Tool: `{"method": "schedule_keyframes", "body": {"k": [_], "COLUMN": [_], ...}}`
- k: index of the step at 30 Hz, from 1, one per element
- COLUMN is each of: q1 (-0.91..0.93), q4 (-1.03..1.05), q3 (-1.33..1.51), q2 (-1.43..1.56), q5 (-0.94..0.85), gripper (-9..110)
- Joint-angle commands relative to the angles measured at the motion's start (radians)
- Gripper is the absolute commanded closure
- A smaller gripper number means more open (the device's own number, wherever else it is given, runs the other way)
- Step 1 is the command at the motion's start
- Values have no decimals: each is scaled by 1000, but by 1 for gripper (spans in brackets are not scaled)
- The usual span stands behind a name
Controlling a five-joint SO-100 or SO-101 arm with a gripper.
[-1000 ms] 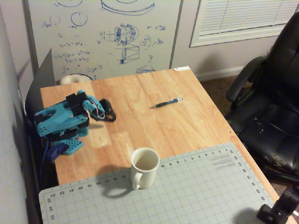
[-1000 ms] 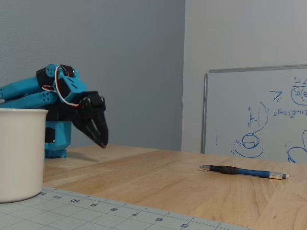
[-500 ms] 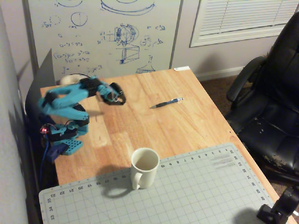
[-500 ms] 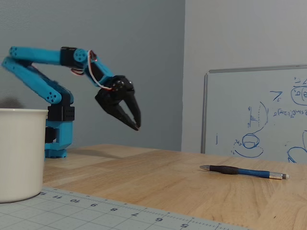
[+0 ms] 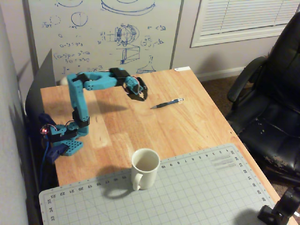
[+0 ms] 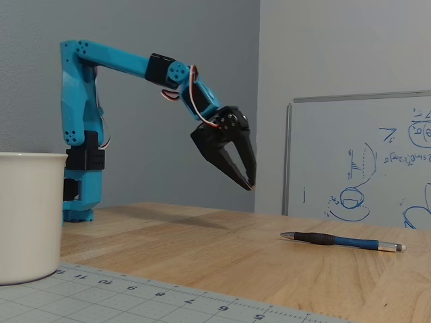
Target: Touch the pen.
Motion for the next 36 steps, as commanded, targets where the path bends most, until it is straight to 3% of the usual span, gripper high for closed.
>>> {"method": "schedule_keyframes", "body": {"k": [1,21,36], "q1": [18,28,38], "q4": [-17,-23,-17], "q3": [-227,-634,-657], "q2": [-100,-495,-534], "q5": [-3,-5,-6], "gripper": [101,101,101]}}
